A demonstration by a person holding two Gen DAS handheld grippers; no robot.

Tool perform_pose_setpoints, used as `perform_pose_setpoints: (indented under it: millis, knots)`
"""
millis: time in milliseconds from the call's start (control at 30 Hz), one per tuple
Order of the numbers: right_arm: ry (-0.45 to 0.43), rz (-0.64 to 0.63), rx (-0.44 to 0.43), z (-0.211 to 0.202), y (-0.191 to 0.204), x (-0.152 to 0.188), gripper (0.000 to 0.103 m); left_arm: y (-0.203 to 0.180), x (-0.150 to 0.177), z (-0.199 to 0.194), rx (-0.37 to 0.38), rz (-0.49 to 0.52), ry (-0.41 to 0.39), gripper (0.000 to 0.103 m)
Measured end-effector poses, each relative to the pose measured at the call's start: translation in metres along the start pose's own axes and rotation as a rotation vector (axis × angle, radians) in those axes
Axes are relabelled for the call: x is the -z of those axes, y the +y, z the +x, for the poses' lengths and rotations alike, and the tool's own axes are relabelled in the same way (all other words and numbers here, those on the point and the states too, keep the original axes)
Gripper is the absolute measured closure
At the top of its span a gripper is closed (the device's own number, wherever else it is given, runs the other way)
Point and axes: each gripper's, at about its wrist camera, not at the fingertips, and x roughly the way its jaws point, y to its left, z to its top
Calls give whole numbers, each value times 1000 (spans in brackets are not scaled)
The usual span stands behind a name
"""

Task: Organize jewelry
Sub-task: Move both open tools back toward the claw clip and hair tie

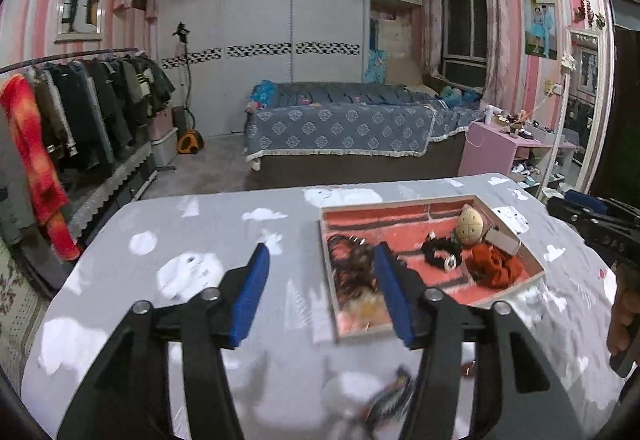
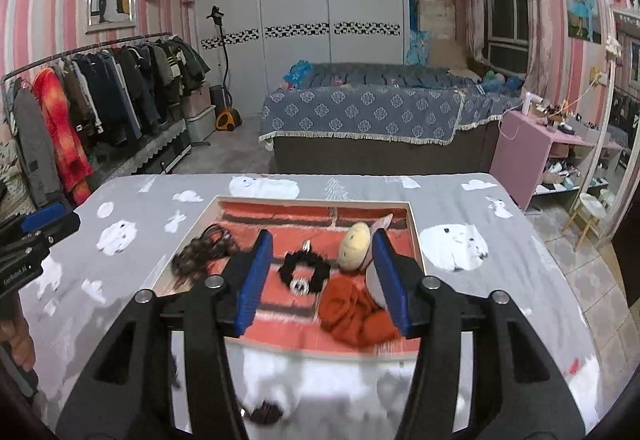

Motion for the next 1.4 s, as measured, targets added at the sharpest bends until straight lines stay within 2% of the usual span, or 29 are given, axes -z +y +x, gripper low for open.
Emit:
perform_pose_setpoints:
  millis: [100, 267, 367, 533, 700, 900, 1067, 1267, 1400]
  knots:
    - [-6, -26, 9, -23, 9, 19, 46, 10, 28, -24, -17, -40, 7, 46]
    - [12, -16, 7, -48, 16, 55, 42, 15, 67, -41, -31, -50, 41, 45]
    - [36, 3, -2, -56, 19, 79, 41, 15, 93, -54, -18, -71, 62, 44]
    - [94, 12, -19, -56, 25, 112, 41, 4, 119, -55, -6, -43, 108, 43]
    - [135, 21, -33, -48, 27, 127, 41, -3, 126, -49, 20, -33, 133, 42]
    - [146, 18, -36, -41, 27, 128, 41, -13, 124, -39, 40, -19, 138, 36]
    - [159, 15, -42, -32, 26, 127, 41, -22, 125, -26, 65, -2, 169, 35]
    - [175, 18, -47, -20, 22, 127, 41, -31, 127, -8, 105, 15, 204, 25]
    - [185, 20, -52, -11, 20, 125, 41, -29, 126, 13, 112, 25, 241, 25]
